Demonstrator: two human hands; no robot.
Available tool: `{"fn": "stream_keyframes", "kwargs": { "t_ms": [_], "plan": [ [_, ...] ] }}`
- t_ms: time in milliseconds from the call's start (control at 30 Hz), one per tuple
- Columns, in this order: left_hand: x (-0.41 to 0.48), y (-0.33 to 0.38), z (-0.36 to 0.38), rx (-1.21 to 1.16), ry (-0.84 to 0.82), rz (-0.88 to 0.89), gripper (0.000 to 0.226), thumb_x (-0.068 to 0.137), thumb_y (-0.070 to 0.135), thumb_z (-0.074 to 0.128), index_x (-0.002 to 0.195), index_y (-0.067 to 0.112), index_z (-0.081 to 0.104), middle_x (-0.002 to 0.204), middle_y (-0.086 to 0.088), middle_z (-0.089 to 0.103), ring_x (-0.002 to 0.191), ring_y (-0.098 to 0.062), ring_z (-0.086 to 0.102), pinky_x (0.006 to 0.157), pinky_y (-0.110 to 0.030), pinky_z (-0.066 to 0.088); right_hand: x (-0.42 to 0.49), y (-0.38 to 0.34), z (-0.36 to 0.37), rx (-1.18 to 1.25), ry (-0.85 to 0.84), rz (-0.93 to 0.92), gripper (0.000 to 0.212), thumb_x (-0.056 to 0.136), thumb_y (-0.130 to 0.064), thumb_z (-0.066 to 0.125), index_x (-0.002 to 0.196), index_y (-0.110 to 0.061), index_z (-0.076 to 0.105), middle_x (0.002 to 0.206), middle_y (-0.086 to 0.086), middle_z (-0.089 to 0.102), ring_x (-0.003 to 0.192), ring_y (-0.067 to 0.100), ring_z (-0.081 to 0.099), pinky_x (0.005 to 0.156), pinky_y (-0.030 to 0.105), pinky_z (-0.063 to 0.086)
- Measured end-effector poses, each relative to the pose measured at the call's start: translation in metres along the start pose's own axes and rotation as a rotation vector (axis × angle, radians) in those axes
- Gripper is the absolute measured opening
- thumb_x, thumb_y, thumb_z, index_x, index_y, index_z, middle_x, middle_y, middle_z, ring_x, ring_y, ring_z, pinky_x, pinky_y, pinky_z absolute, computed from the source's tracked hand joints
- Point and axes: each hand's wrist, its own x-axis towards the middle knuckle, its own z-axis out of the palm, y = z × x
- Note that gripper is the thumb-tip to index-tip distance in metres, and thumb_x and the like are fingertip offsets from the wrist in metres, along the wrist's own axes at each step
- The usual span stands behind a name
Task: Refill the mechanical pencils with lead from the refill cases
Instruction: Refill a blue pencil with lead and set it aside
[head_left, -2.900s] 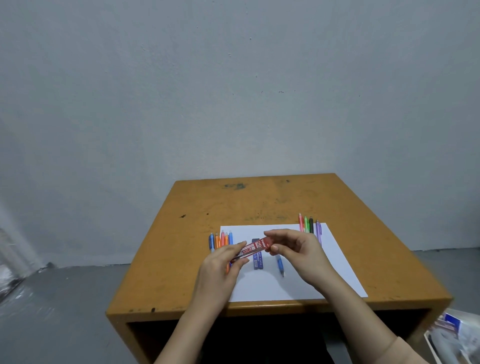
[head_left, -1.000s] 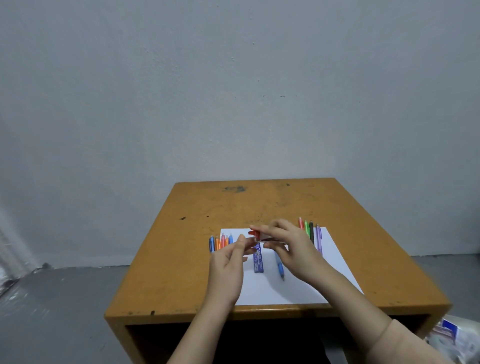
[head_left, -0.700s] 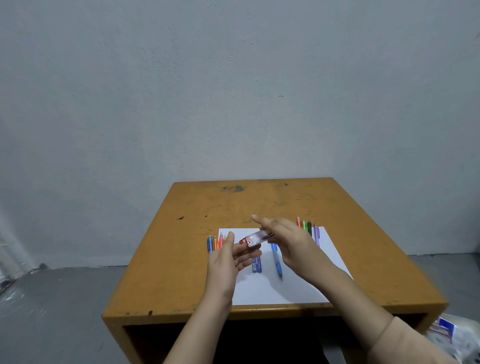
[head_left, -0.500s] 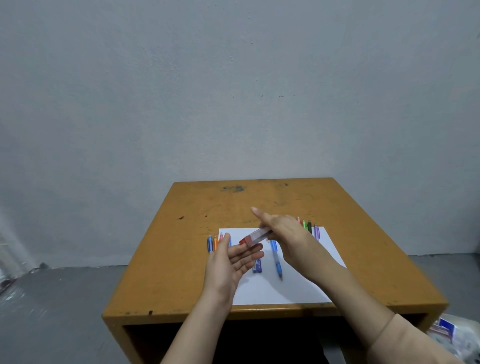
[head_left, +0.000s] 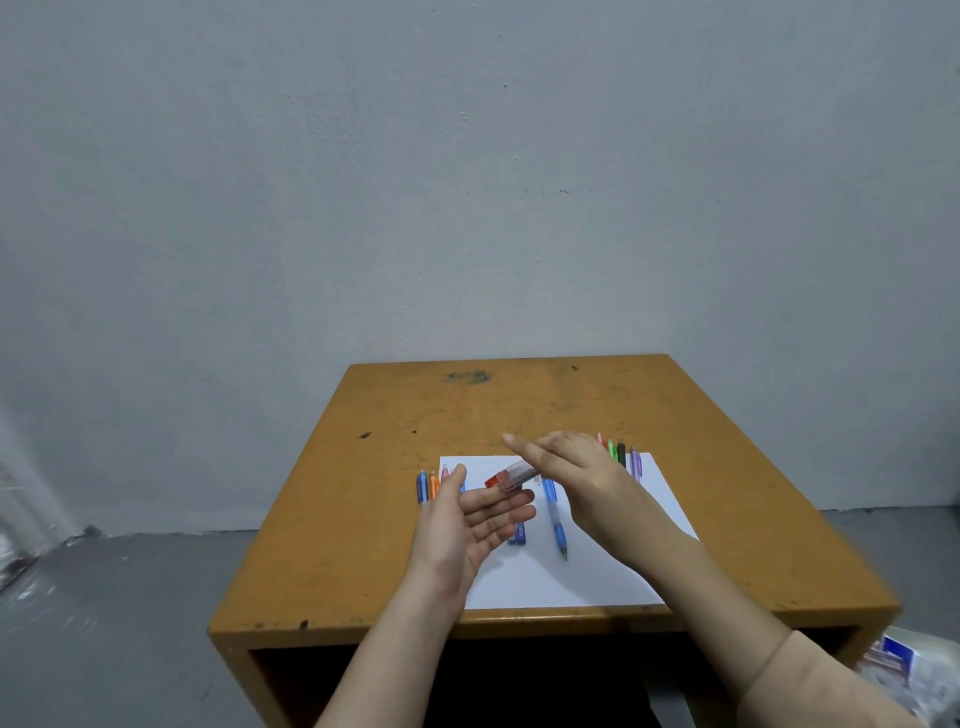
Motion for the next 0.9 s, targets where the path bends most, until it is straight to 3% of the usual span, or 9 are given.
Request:
{"fn": "stream_keyframes", "kwargs": {
  "t_ms": [133, 300, 367, 433, 500, 633, 733, 900],
  "plan": [
    [0.0, 0.001, 0.0, 0.017, 0.002, -0.019, 0.057, 0.102, 0.04, 0.031, 0.096, -0.002, 0.069, 0.093, -0.019, 0.072, 0.082, -0.026, 0.072, 0.065, -0.026, 0.051, -0.002, -0.001, 0.0, 0.002, 0.001, 0.015, 0.064, 0.07, 0.017, 0.049, 0.124, -0.017, 0.062, 0.105, 0.01, 0.062, 0.096, 0.024, 0.056, 0.076, 0.035, 0.053],
    [0.0, 0.0, 0.001, 0.013, 0.013, -0.047, 0.055, 0.102, 0.038, 0.032, 0.097, -0.003, 0.069, 0.092, -0.019, 0.072, 0.082, -0.027, 0.072, 0.058, -0.022, 0.053, -0.003, -0.002, 0.001, -0.018, -0.009, -0.009, 0.069, 0.065, 0.024, 0.06, 0.122, -0.014, 0.064, 0.103, 0.011, 0.064, 0.098, 0.019, 0.049, 0.077, 0.033, 0.049],
    [0.001, 0.0, 0.001, 0.008, 0.018, -0.057, 0.055, 0.102, 0.037, 0.033, 0.096, -0.004, 0.069, 0.092, -0.02, 0.072, 0.081, -0.027, 0.072, 0.057, -0.022, 0.053, -0.003, -0.001, 0.002, -0.023, -0.01, 0.008, 0.08, 0.062, 0.027, 0.063, 0.129, -0.016, 0.056, 0.105, 0.01, 0.063, 0.099, 0.019, 0.049, 0.077, 0.034, 0.049],
    [0.001, 0.0, 0.001, 0.007, 0.016, -0.063, 0.054, 0.102, 0.036, 0.033, 0.096, -0.004, 0.068, 0.091, -0.019, 0.072, 0.081, -0.027, 0.072, 0.057, -0.023, 0.053, -0.005, 0.0, 0.004, -0.029, -0.008, -0.002, 0.073, 0.07, 0.023, 0.054, 0.132, -0.017, 0.052, 0.105, 0.008, 0.062, 0.099, 0.019, 0.049, 0.077, 0.036, 0.049],
    [0.001, 0.0, 0.002, 0.001, 0.008, -0.073, 0.053, 0.102, 0.036, 0.033, 0.097, -0.003, 0.068, 0.092, -0.019, 0.072, 0.081, -0.026, 0.072, 0.057, -0.023, 0.053, -0.006, 0.001, 0.003, -0.028, -0.007, -0.019, 0.056, 0.079, 0.012, 0.045, 0.123, -0.019, 0.061, 0.106, 0.009, 0.061, 0.097, 0.023, 0.053, 0.074, 0.037, 0.05],
    [0.0, 0.0, 0.002, -0.023, 0.013, -0.082, 0.05, 0.102, 0.034, 0.035, 0.099, -0.003, 0.068, 0.093, -0.019, 0.072, 0.081, -0.027, 0.072, 0.055, -0.023, 0.054, -0.007, 0.001, 0.006, -0.035, -0.02, 0.009, 0.071, 0.073, 0.021, 0.049, 0.134, -0.017, 0.052, 0.108, 0.008, 0.06, 0.099, 0.021, 0.051, 0.077, 0.037, 0.049],
    [0.0, 0.0, 0.002, -0.025, 0.008, -0.089, 0.048, 0.102, 0.033, 0.036, 0.1, -0.003, 0.068, 0.094, -0.02, 0.072, 0.084, -0.028, 0.072, 0.056, -0.023, 0.054, -0.01, 0.002, 0.007, -0.03, -0.011, 0.011, 0.058, 0.081, 0.009, 0.033, 0.124, -0.018, 0.061, 0.106, 0.01, 0.061, 0.092, 0.027, 0.058, 0.073, 0.039, 0.052],
    [-0.001, 0.0, 0.003, -0.03, 0.009, -0.096, 0.041, 0.1, 0.028, 0.042, 0.101, -0.004, 0.068, 0.093, -0.021, 0.072, 0.082, -0.028, 0.072, 0.053, -0.022, 0.053, -0.012, 0.001, 0.007, -0.002, -0.03, 0.042, 0.064, 0.071, 0.017, 0.046, 0.121, -0.018, 0.063, 0.107, 0.01, 0.061, 0.092, 0.028, 0.06, 0.074, 0.034, 0.052]
  ]
}}
